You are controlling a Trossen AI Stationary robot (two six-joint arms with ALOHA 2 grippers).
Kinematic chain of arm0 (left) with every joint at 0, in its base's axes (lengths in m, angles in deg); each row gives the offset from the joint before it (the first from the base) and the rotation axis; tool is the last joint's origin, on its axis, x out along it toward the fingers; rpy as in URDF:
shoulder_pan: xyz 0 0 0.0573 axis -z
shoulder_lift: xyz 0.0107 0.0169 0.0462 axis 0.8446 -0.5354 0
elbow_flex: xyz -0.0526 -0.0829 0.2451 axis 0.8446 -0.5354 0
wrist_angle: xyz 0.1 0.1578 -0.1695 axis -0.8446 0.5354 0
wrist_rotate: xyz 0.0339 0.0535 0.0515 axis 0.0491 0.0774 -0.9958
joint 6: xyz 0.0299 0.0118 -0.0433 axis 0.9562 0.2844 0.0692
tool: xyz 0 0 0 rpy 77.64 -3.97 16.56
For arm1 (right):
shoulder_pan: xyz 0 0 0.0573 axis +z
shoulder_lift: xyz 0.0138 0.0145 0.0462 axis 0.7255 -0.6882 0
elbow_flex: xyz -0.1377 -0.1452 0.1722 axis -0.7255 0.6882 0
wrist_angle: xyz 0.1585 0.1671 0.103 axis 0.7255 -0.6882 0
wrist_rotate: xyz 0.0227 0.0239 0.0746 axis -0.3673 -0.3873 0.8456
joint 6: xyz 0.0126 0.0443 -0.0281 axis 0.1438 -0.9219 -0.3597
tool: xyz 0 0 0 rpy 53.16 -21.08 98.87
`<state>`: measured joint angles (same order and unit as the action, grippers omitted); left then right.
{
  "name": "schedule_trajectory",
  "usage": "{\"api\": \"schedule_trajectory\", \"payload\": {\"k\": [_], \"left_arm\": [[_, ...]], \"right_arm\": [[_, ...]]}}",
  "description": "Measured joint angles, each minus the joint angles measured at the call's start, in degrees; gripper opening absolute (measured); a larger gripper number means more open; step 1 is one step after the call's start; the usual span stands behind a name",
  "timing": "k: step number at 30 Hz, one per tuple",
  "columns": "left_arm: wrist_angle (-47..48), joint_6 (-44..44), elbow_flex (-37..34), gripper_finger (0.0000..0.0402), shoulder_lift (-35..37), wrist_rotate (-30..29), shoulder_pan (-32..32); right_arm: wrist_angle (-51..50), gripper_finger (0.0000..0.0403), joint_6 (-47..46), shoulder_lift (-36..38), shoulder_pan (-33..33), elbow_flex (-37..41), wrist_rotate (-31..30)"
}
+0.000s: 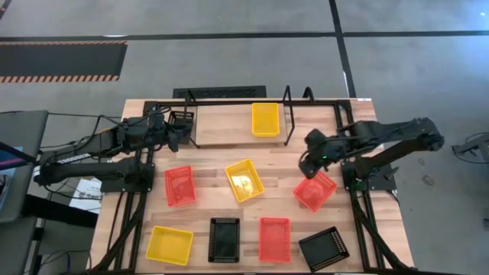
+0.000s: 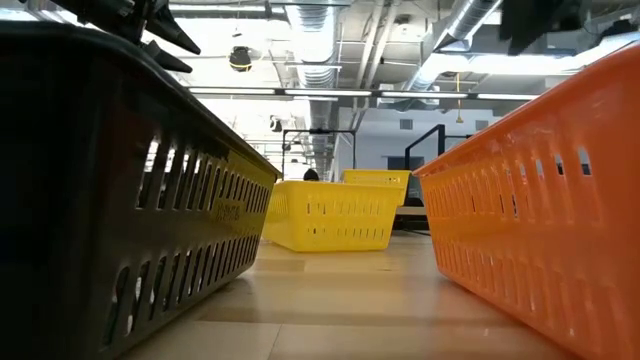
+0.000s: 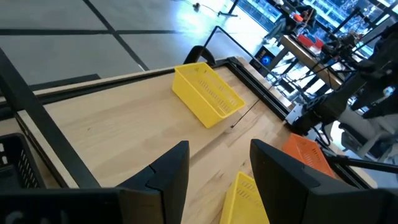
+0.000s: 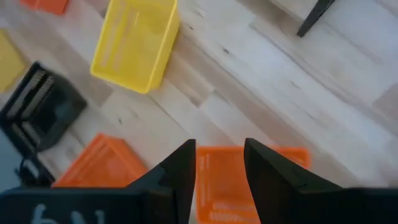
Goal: Stack baskets on shelf by color
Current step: Stack the top yellow basket on the yellow basket on the shelf
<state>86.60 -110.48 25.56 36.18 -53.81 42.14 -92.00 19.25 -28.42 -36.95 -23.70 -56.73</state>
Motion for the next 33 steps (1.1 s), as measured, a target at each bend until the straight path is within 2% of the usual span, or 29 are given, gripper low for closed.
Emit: {"api": "schedule_trajectory", "payload": {"k": [7,13,17,24,33], "left_arm": [[0.06,0.00,0.00,0.0158,0.00,0.00,0.00],[0.86,0.95,0.00,0.0158,0.00,0.25,0.00],[1.33,2.90,0.00,0.0158,0.00,2.20,-0.02],[1.68,5.84,0.00,0.0158,0.00,5.17,-0.02],[3.62,6.29,0.00,0.0158,0.00,5.56,-0.01]], "right_arm": [[8.24,0.0177,-7.25,-9.07,-1.07,1.75,0.05],[24.84,0.0185,-9.90,-19.38,-2.05,1.68,0.37],[31.68,0.0182,-12.08,-25.93,-3.31,1.66,4.44],[38.08,0.0185,-13.59,-33.48,-4.67,1.22,10.34],[37.26,0.0181,-6.36,-37.82,-6.95,-2.35,13.46]]}}
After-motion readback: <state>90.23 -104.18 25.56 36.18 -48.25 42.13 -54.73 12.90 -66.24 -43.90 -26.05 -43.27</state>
